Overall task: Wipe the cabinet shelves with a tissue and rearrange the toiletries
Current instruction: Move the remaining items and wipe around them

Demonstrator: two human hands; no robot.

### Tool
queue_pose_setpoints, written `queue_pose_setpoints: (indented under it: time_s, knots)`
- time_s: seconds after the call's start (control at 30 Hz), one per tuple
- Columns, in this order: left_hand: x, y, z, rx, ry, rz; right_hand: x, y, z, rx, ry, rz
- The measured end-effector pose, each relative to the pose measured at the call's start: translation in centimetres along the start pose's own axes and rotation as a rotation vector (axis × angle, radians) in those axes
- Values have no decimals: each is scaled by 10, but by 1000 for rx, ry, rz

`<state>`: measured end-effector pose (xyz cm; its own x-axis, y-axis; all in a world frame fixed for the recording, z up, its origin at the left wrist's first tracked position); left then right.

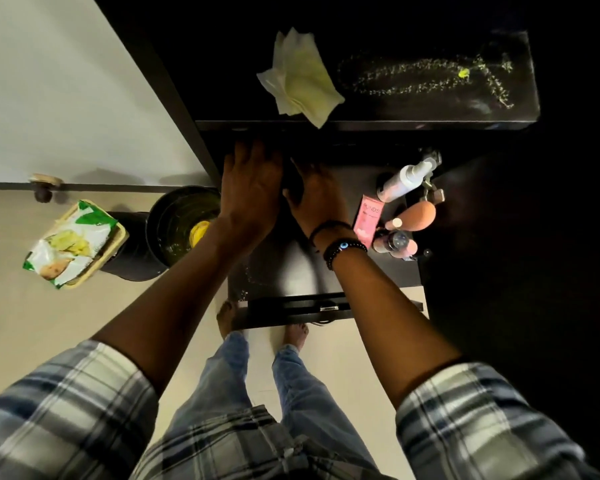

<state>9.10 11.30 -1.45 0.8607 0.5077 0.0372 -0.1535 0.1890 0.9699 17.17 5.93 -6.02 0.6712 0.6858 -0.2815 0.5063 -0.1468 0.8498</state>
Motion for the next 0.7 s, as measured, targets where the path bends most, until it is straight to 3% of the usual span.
queue_pose_setpoints:
  time_s: [0.2, 0.33, 0.43, 0.53, 0.7]
  knots:
    - [14, 7, -9, -151, 97, -78, 21, -19, -9, -43, -10, -46]
    - [22, 5, -9, -160, 42, -39, 25, -22, -5, -145, -45, -101]
    - [29, 19, 4, -97, -72, 126, 32, -14, 1, -108, -53, -89]
    - [40, 12, 21, -32, -132, 103, 44, 13, 24, -194, -102, -35]
    - [70, -7, 54, -208, -163, 36, 72, 57, 73, -412, -170, 22]
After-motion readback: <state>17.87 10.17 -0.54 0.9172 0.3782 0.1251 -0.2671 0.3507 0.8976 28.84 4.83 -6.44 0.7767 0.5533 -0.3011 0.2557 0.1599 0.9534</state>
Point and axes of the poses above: each hand's wrist, its own x-axis towards the middle knuckle, its own y-axis out of the back of the hand, z = x × y, the point moved 8 cm from there along x, towards the middle knuckle, and after that the axes turned 14 degrees about -y, right-handed, at the moved point
